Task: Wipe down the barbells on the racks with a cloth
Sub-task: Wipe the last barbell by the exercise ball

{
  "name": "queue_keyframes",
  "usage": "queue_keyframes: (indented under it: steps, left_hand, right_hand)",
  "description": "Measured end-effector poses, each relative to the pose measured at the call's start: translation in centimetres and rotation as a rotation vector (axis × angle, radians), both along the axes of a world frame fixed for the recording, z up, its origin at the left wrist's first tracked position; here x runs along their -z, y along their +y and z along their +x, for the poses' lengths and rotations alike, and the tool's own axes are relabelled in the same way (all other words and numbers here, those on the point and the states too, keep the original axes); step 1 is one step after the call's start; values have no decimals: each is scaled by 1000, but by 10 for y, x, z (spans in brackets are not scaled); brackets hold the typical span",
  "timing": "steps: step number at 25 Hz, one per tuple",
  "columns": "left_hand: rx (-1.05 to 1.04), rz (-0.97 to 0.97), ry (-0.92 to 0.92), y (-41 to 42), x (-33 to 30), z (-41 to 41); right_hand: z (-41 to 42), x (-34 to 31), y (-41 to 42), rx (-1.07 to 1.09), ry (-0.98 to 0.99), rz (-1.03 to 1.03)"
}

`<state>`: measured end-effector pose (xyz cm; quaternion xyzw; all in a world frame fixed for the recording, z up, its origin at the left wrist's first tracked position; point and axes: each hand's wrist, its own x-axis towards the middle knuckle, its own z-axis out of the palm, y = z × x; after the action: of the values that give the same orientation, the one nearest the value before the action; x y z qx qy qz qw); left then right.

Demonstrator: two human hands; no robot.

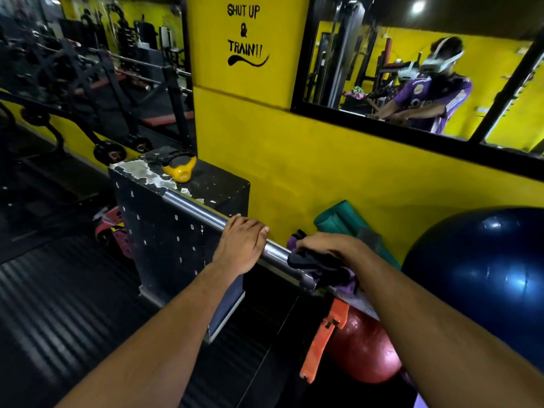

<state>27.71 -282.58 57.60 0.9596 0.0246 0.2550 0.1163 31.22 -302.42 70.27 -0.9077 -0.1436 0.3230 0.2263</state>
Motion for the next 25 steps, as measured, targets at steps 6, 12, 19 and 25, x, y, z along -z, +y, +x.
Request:
queue_keyframes:
  steps: [6, 12, 19, 25]
  left_hand:
    - [-39, 51, -39, 2, 1, 2]
    - [-77, 97, -68, 1, 1, 4]
    - [-16, -28, -212, -1, 19, -5]
    - [82, 107, -117, 15, 12, -13]
  right_hand:
    - [-6, 39, -11, -122, -510, -104]
    - [-34, 45, -19, -158, -699, -176]
    - [65, 32, 8, -265, -58, -299]
    - [37, 35, 3, -116, -293, -181]
